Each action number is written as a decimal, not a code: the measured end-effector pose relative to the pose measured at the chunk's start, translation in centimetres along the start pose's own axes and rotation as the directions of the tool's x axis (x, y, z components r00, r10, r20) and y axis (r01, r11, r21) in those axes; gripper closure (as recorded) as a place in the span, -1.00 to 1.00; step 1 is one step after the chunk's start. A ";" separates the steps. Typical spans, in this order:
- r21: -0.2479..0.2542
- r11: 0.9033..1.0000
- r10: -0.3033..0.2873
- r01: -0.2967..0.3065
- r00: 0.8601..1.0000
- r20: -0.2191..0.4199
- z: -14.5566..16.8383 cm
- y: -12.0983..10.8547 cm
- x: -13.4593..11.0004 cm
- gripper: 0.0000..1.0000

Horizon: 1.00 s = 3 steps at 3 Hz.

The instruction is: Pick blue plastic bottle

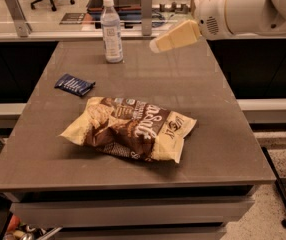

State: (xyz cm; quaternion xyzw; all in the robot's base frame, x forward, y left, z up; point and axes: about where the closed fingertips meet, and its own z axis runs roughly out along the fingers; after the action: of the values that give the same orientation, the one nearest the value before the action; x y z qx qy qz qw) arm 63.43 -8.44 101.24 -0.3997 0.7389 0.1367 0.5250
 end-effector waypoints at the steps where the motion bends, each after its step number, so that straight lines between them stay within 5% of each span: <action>1: -0.050 0.999 0.006 -0.003 0.999 0.045 4.1 -0.6 -0.8 -1.00; 3: -0.105 0.994 0.029 -0.017 0.993 0.112 11.5 -1.6 -2.1 -1.00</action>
Offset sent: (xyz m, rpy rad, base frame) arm 0.0969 0.0734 -0.0266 0.1391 -0.0129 0.1400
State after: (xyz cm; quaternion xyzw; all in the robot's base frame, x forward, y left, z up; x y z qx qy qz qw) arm 72.52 -1.41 98.72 -0.4096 0.7042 0.2034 0.5432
